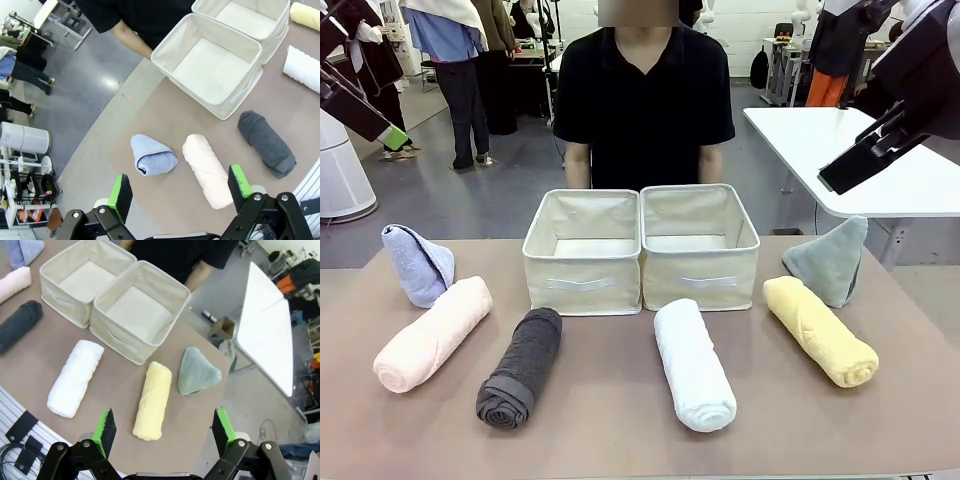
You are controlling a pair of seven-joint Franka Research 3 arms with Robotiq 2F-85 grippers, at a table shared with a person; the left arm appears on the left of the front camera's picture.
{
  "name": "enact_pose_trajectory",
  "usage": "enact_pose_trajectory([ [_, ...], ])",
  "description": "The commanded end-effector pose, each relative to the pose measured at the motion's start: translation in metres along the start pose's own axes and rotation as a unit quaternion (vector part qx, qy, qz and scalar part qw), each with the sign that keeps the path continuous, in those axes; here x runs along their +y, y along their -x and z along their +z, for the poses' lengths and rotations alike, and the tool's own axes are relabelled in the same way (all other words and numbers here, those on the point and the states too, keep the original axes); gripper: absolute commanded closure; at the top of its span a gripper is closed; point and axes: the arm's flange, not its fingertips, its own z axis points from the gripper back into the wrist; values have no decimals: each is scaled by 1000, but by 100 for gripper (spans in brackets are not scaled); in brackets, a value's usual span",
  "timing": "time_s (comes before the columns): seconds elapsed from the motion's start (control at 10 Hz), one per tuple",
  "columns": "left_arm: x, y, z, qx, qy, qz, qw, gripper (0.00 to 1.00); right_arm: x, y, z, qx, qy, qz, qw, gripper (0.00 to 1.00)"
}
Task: Sort the towels based on their folding style.
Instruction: Pick up one triangle-folded towel and place it in the left Fabric basket.
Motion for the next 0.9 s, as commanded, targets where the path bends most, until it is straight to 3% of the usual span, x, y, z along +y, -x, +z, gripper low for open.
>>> enact_pose_trajectory([
  [0.0,0,-1,0,-2,10,5,1000,0,-1,-3,-3,-5,3,1,1000,0],
  [0.1,0,0,0,0,0,0,1000,0,0,0,0,0,0,0,1000,0],
  [0.2,38,1,-13,-4,71,55,996,0,-41,-12,-1,16,-119,-9,993,0],
  [0.3,65,13,-25,-19,131,62,989,0,-81,-14,-7,2,-222,-10,975,0],
  [0.4,87,26,-33,-39,179,46,982,0,-117,-10,-15,-10,-306,-17,952,0],
  [0.5,109,39,-41,-84,253,42,963,0,-153,-1,-20,-50,-385,-22,921,0],
  [0.6,128,55,-37,-154,334,14,930,0,-180,18,-21,-121,-472,16,873,0],
  [0.7,135,80,-22,-203,343,7,917,0,-192,42,-23,-167,-510,33,843,0],
  [0.8,146,102,-6,-253,337,16,907,0,-202,63,-30,-188,-507,18,841,0],
])
